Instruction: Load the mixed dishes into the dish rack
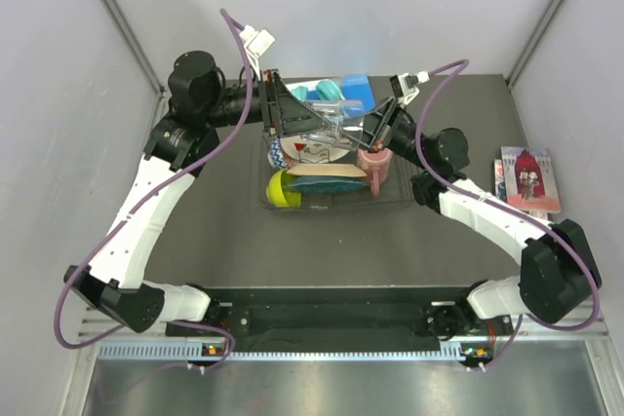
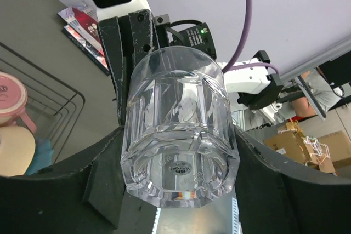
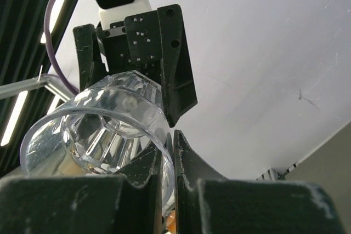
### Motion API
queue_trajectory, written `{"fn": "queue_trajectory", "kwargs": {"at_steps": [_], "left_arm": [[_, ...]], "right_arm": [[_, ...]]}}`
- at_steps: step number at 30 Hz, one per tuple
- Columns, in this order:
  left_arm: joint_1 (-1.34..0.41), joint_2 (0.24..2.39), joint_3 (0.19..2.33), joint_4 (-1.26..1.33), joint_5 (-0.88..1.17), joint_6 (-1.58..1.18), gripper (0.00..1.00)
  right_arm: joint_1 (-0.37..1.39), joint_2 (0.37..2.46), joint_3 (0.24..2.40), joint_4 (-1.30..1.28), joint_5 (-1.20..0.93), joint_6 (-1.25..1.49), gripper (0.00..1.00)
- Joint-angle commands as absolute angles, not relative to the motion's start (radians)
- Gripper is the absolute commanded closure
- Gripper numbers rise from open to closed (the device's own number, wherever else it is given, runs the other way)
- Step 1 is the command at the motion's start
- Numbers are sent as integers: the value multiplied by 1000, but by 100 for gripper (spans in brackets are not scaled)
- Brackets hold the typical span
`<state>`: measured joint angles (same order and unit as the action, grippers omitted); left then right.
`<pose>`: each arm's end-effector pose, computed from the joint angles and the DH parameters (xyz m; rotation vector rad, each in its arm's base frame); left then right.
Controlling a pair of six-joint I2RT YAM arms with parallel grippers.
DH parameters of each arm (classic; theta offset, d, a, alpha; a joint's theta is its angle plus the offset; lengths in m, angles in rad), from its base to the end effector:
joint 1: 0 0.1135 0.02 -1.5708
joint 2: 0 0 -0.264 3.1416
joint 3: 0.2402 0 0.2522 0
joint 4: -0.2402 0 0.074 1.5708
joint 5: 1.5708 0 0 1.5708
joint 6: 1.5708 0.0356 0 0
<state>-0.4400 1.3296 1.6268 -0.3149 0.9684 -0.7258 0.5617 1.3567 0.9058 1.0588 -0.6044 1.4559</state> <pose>0.2297 -0.1406 0.4973 0.6079 1.7516 -1.6141 0.2392 0.1744 0.3777 -0.1219 1.3381 2.0605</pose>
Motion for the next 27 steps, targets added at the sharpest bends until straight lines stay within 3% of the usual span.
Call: {"fn": "queue_trajectory", "kwargs": {"at_steps": [1,2,4,5,8,11,12,14,18,21,22,27], "left_arm": [[-454,1322,1615,-229,991,-723,79],[-454,1319,1614,-230,992,-723,86],[-454,1316,1614,-226,992,-723,88],[-454,1316,1614,-221,992,-723,100],[-453,1316,1627,-221,1002,-718,100],[-451,1318,1692,-300,993,-646,100],[-449,1321,1712,-319,992,-611,100],[-440,1318,1747,-351,996,-598,100],[-439,1318,1813,-498,945,-467,100],[-440,1339,1871,-605,927,-370,100],[-448,1350,1906,-644,895,-335,100],[-590,1451,1980,-863,636,-9,100]], "right_arm": [[575,1376,971,1192,-572,1483,100],[575,1384,974,1196,-565,1485,100],[578,1390,986,1198,-563,1485,100],[583,1396,986,1197,-564,1485,100],[586,1399,999,1165,-610,1476,98],[558,1344,1029,908,-693,1328,63],[545,1315,1055,767,-690,1237,45],[483,1228,1043,507,-666,1039,27],[304,1109,918,407,-725,980,5],[175,1005,865,280,-746,902,0],[167,979,876,132,-721,791,0],[140,749,891,-61,-456,658,0]]}}
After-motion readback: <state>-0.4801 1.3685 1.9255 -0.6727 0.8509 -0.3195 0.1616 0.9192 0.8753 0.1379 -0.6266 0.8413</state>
